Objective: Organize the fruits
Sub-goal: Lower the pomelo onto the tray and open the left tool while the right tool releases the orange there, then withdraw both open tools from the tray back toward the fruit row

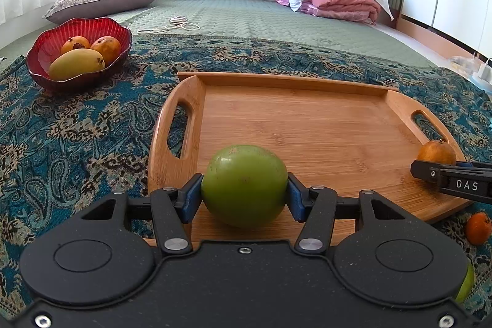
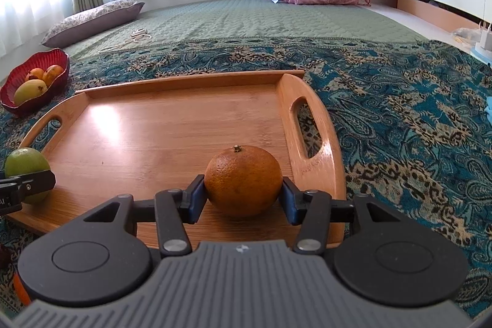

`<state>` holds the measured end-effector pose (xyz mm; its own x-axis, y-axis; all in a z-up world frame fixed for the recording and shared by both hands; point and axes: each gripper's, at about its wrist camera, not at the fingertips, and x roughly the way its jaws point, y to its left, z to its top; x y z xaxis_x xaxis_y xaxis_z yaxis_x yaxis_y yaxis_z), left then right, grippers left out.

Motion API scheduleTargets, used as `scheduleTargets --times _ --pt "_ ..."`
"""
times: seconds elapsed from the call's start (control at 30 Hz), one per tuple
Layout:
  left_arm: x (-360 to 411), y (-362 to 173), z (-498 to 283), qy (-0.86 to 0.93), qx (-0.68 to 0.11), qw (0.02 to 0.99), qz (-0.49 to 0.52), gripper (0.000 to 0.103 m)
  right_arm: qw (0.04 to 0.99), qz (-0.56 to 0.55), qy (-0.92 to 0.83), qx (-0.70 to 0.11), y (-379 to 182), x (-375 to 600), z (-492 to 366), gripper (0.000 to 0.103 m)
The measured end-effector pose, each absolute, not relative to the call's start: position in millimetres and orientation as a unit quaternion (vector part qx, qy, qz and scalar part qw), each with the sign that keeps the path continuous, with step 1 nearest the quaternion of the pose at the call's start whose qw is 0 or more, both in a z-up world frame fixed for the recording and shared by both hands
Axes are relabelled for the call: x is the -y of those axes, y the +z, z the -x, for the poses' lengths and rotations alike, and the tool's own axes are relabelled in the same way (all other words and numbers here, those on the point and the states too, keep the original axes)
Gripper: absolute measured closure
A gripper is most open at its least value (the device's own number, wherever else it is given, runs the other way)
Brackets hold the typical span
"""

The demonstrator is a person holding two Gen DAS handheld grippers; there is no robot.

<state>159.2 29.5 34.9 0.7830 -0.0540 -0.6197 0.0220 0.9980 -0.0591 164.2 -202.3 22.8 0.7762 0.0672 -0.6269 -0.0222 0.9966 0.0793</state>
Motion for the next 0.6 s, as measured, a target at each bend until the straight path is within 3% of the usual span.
scheduleTargets --times 0.1,0.17,0.3,0.47,0.6 --pt "-29.4 35.3 -159.0 -0.021 -0.329 0.944 0.021 0.050 0.943 -0.029 0.025 -0.330 24.9 200.3 -163.3 0.045" --pt "-29.5 35.6 -158.4 -0.021 -0.329 0.944 0.020 0.049 0.945 -0.023 0.023 -0.326 26.9 199.5 -162.1 0.035" --pt "-28.7 37.6 -154.4 -0.020 -0.320 0.947 0.016 0.046 0.946 -0.017 0.021 -0.322 29.4 200.2 -159.5 0.032" --pt "-26.7 41.1 -146.5 -0.026 -0.312 0.950 0.013 0.025 0.946 -0.029 0.025 -0.321 30.2 205.0 -153.9 0.025" --pt "-26.1 45.1 -138.0 -0.029 -0.303 0.953 0.013 0.018 0.947 -0.024 0.035 -0.318 31.6 203.1 -146.5 0.019"
